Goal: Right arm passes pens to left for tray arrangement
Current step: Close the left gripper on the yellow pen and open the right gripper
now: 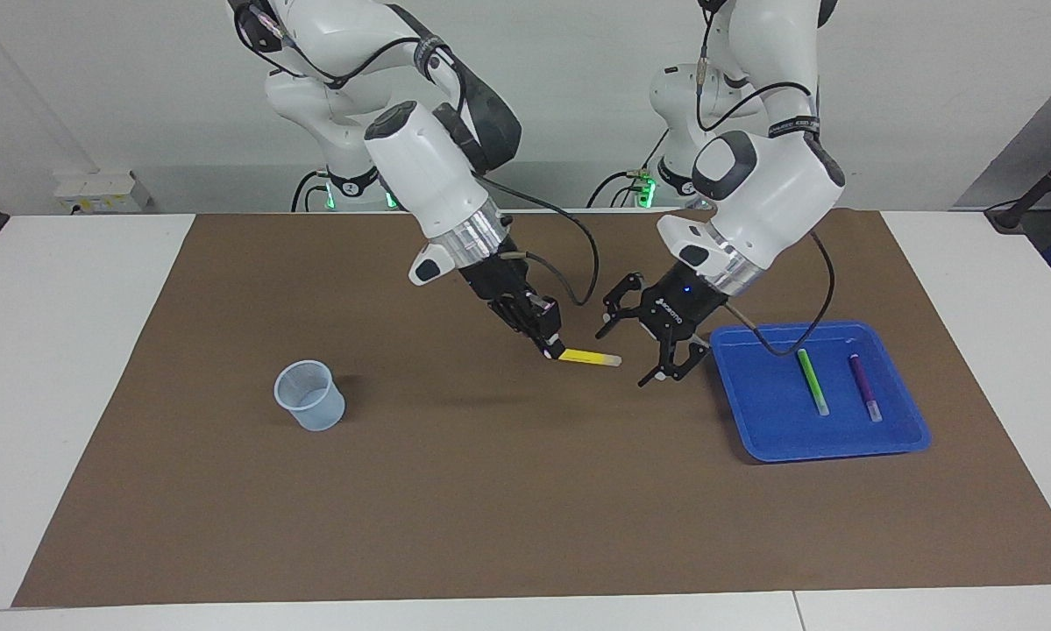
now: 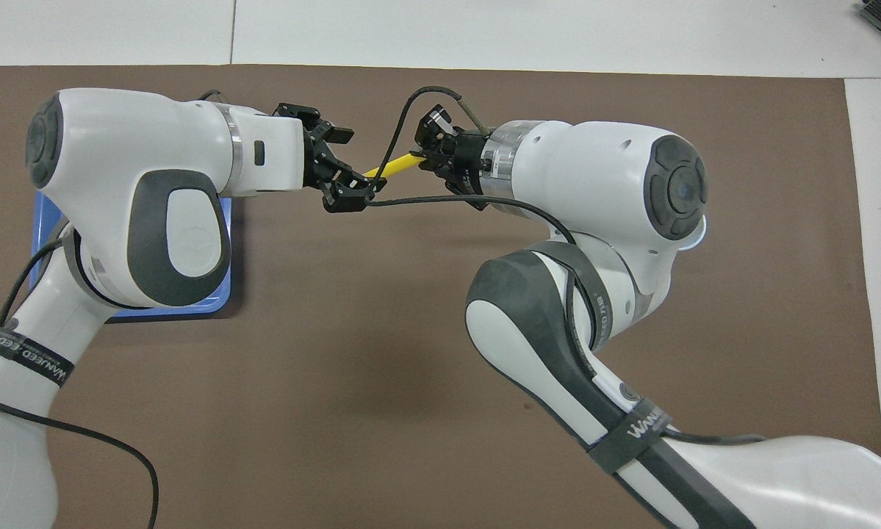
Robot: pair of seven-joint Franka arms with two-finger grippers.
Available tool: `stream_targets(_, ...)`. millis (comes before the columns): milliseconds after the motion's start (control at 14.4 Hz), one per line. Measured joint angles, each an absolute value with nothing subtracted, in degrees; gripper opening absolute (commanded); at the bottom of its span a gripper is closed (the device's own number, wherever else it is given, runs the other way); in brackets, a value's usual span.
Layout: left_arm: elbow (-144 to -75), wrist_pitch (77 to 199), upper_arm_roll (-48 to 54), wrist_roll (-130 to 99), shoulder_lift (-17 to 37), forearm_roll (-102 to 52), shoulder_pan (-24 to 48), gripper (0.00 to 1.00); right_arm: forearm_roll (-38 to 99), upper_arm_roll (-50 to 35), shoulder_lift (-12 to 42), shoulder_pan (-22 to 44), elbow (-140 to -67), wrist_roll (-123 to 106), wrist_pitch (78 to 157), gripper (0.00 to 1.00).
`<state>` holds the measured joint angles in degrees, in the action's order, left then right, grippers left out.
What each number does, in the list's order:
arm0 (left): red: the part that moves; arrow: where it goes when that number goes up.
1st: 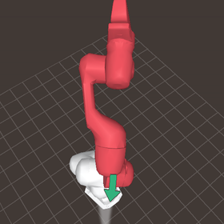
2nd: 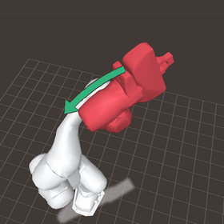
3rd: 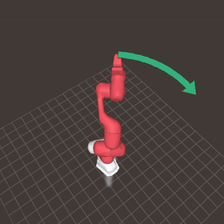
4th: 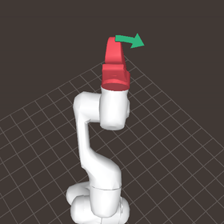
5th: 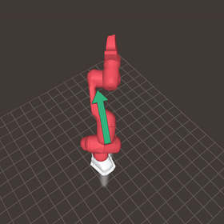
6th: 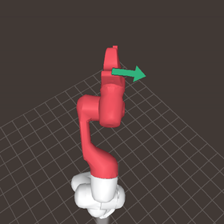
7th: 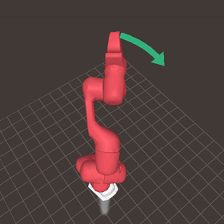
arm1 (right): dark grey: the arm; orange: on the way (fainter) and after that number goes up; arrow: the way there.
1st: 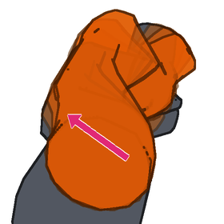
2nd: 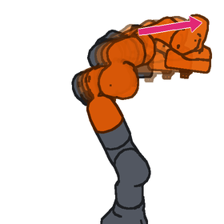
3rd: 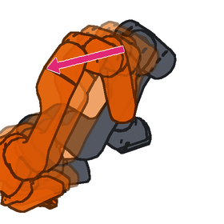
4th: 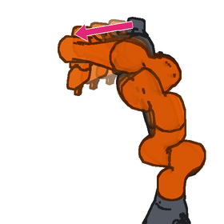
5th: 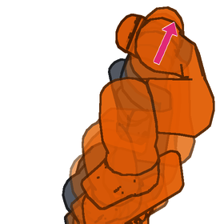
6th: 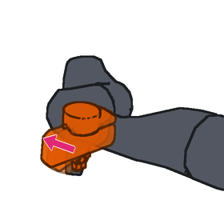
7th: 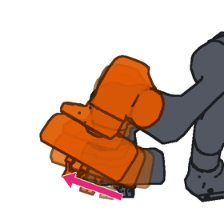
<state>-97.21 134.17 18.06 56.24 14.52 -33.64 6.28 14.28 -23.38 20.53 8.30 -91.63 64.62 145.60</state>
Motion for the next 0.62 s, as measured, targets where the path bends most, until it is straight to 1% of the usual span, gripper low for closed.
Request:
stream_targets(208, -97.21, 134.17, 18.05, 60.90, 14.52, -33.59, 7.32, 0.80, 14.28, -23.38, 20.64, 8.50, -91.70, 64.62, 145.60, 0.00)
stream_targets(416, -97.32, 134.18, 17.97, 62.75, 14.53, -32.66, 7.83, 0.70, 14.28, -23.38, 20.66, 8.68, -91.87, 64.67, 145.60, 0.00)
stream_targets(624, -97.49, 134.46, 17.97, 62.85, 14.66, -28.32, 7.98, 0.70, 14.28, -23.38, 20.66, 8.68, -91.90, 64.68, 145.60, 0.00)
